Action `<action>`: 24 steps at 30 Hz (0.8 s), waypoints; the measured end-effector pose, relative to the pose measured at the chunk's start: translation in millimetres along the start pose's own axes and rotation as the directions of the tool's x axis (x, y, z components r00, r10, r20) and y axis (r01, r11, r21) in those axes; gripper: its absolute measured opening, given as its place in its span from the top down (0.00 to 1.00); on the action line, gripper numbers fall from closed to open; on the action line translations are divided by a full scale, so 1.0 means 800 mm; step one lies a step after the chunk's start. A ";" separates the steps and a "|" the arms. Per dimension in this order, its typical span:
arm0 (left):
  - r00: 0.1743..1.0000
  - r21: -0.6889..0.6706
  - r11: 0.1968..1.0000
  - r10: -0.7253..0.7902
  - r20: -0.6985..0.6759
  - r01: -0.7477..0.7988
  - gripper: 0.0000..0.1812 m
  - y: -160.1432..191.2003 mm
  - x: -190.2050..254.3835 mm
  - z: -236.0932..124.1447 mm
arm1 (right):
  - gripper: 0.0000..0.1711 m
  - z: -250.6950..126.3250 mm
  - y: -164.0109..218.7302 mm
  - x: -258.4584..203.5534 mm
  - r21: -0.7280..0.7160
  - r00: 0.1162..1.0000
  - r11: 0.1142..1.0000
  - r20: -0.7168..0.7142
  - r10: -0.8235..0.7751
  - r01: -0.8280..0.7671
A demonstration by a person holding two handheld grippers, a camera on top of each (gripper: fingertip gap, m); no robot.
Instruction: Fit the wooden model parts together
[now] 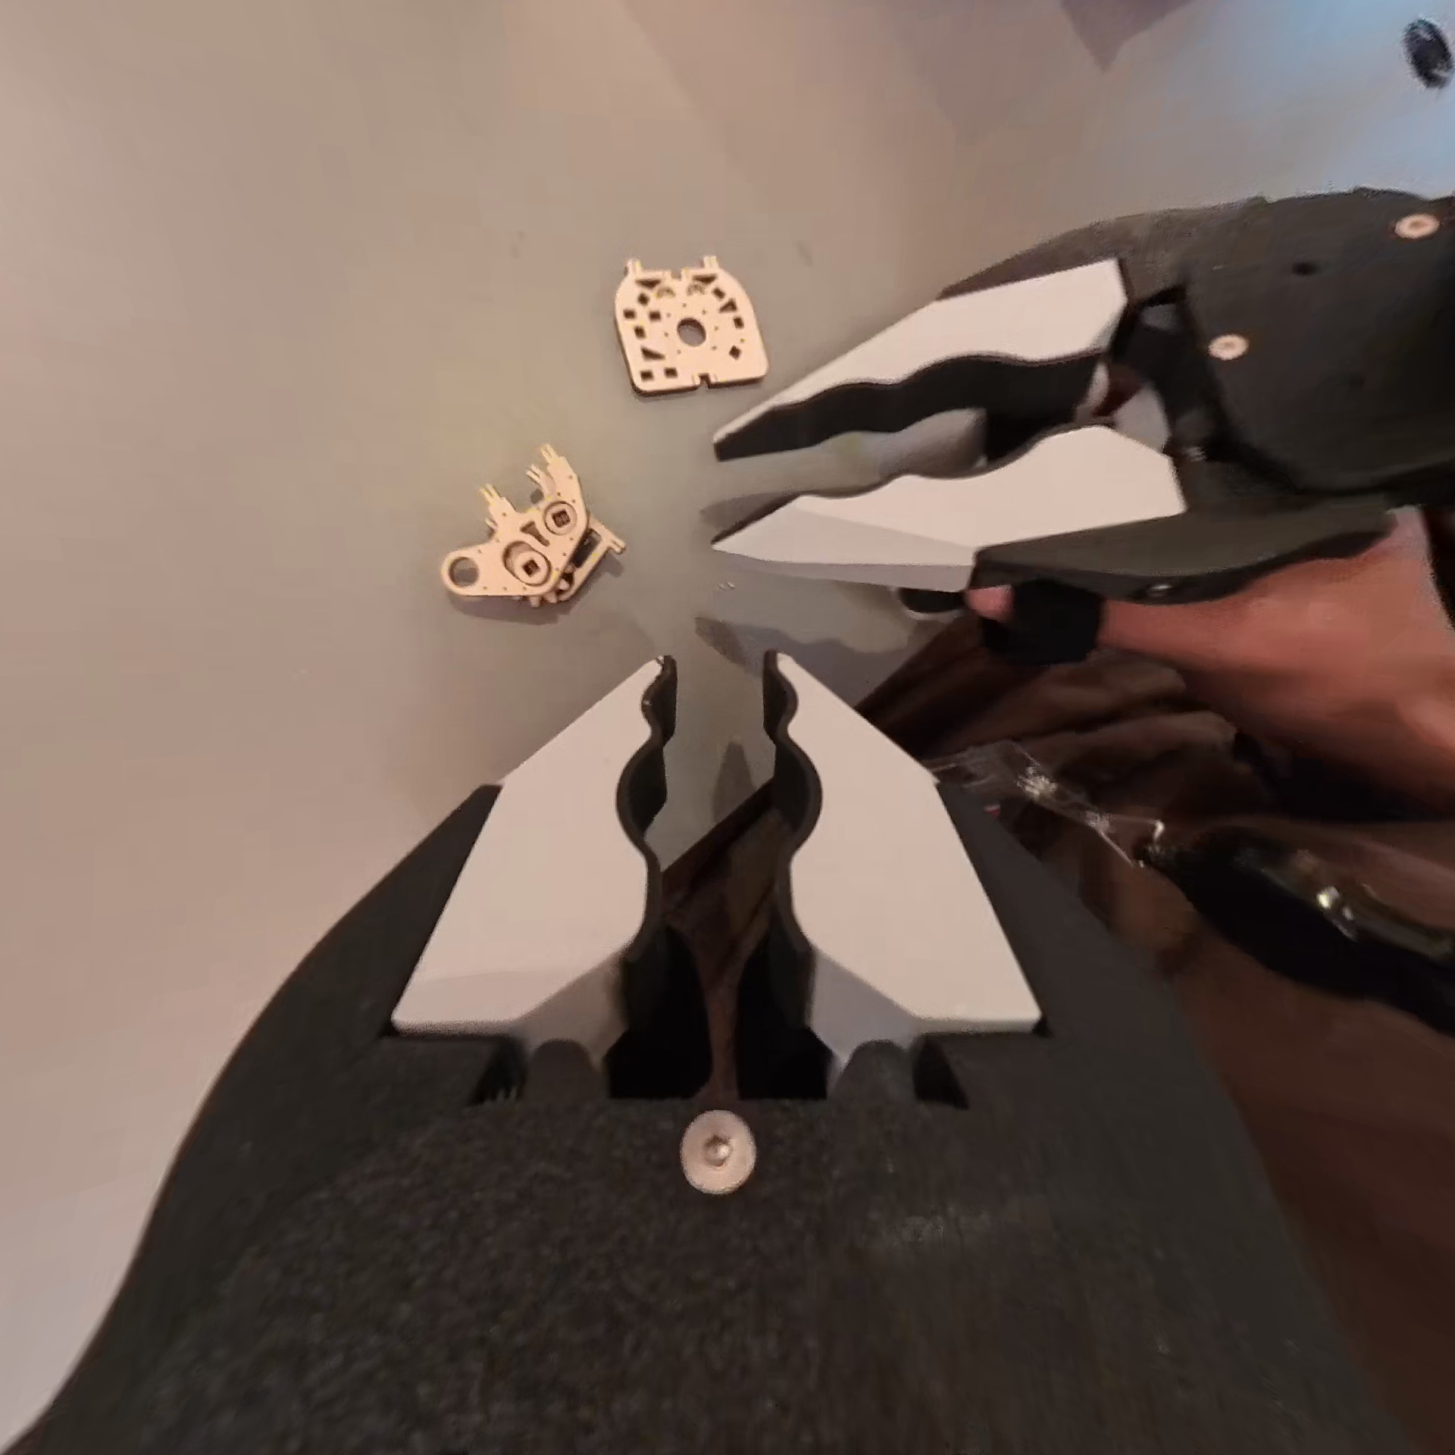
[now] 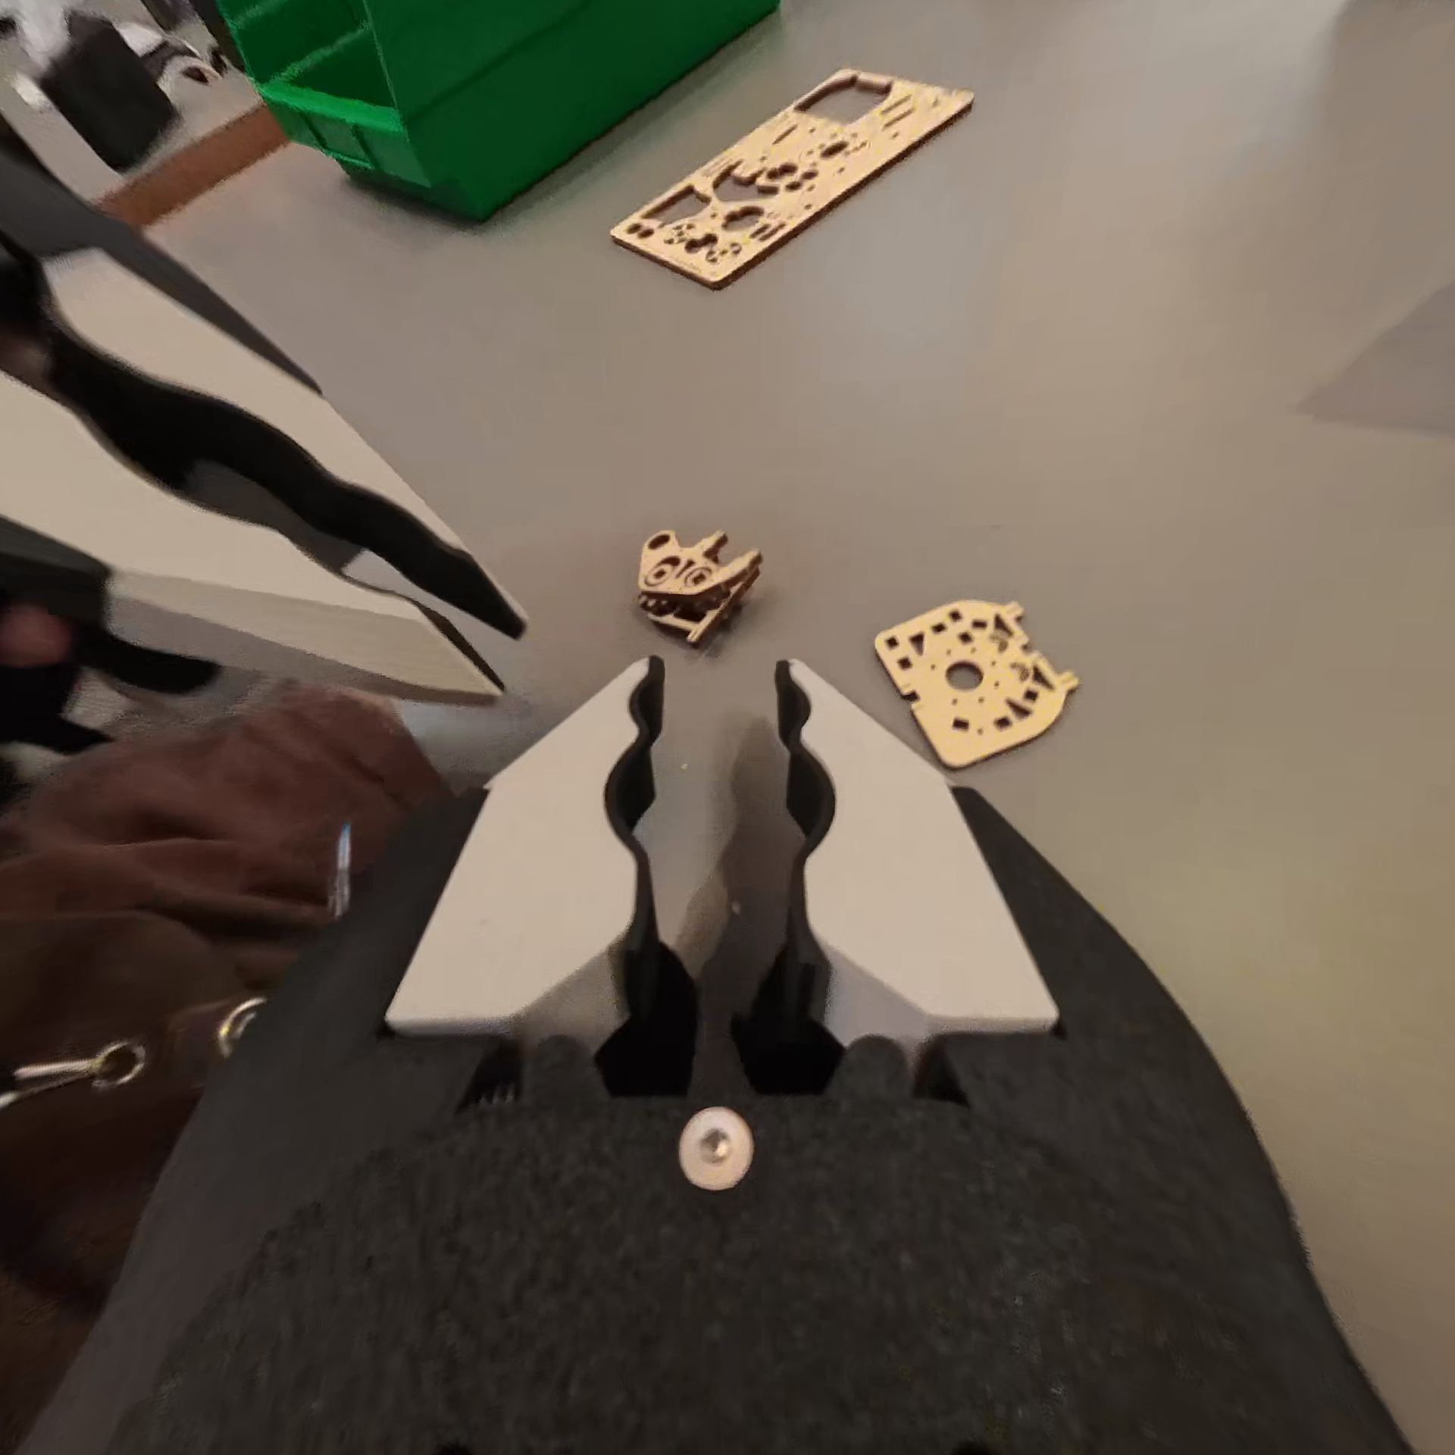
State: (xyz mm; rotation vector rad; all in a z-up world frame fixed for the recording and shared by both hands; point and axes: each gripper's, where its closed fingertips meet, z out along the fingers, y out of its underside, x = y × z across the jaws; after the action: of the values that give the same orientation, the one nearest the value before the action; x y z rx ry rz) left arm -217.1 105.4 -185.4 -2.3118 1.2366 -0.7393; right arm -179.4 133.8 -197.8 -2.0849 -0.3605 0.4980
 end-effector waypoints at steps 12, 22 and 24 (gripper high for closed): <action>0.898 0.006 0.916 0.396 -0.193 -0.402 0.80 -0.012 -0.084 0.011 | 0.90 0.028 0.008 -0.007 -0.112 0.962 0.978 -0.192 -0.195 0.176; 0.817 -0.003 0.854 0.496 -0.293 -0.520 0.82 -0.003 -0.075 0.034 | 0.91 0.039 0.011 -0.007 -0.157 0.954 0.974 -0.228 -0.196 0.163; 0.815 0.000 0.849 0.506 -0.281 -0.528 0.83 -0.002 -0.074 0.035 | 0.93 0.039 0.011 -0.006 -0.153 0.953 0.975 -0.234 -0.192 0.160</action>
State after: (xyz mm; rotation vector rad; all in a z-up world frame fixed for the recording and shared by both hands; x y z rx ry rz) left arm -226.4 158.9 -221.2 -1.8162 1.9450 -0.8285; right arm -198.0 149.8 -219.4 -2.1868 -0.4375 0.1071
